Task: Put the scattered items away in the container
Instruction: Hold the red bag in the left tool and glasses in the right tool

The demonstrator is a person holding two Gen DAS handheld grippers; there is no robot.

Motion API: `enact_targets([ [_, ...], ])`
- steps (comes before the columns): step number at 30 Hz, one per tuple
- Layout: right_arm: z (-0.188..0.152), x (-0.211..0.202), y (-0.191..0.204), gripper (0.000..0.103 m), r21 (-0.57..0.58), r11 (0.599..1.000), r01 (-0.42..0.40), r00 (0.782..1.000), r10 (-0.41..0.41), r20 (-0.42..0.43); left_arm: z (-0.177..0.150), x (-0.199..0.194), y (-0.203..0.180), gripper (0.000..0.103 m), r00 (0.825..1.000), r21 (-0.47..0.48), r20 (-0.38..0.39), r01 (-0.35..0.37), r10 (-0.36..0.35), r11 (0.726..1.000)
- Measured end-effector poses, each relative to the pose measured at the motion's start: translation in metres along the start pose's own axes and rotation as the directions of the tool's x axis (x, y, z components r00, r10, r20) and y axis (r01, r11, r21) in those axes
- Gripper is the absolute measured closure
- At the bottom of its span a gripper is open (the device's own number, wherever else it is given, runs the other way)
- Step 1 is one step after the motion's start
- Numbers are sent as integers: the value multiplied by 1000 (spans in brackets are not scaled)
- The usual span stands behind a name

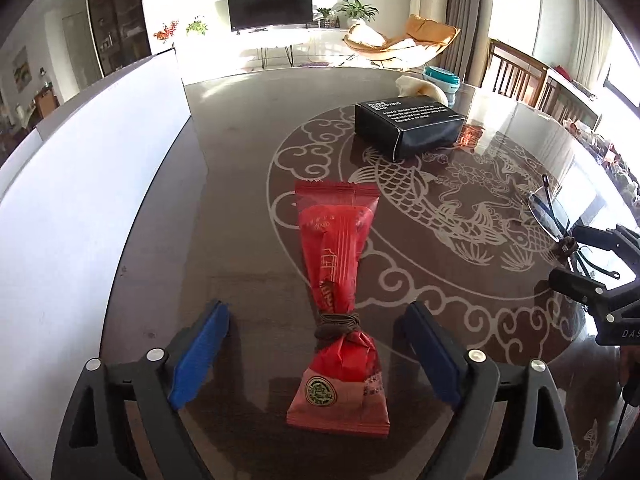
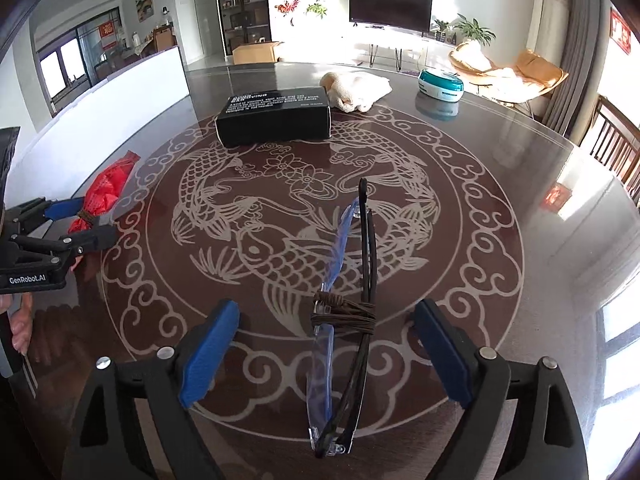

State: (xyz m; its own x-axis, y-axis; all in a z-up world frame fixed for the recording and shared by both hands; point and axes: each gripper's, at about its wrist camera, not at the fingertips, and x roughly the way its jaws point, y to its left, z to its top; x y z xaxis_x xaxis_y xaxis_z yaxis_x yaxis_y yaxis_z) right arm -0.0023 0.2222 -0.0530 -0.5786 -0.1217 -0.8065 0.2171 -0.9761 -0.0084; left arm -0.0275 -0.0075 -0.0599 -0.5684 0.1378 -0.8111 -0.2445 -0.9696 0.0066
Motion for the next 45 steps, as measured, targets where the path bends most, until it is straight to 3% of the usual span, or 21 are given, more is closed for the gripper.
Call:
enact_targets([
  [4, -2, 4, -2, 0, 4, 1000, 1, 1000, 0, -14, 0, 0, 0, 0, 1000, 0, -4, 6, -6, 1000],
  [45, -4, 3, -1, 0, 5, 1000, 6, 1000, -6, -15, -2, -1, 0, 0, 1000, -1, -2, 6, -6, 1000],
])
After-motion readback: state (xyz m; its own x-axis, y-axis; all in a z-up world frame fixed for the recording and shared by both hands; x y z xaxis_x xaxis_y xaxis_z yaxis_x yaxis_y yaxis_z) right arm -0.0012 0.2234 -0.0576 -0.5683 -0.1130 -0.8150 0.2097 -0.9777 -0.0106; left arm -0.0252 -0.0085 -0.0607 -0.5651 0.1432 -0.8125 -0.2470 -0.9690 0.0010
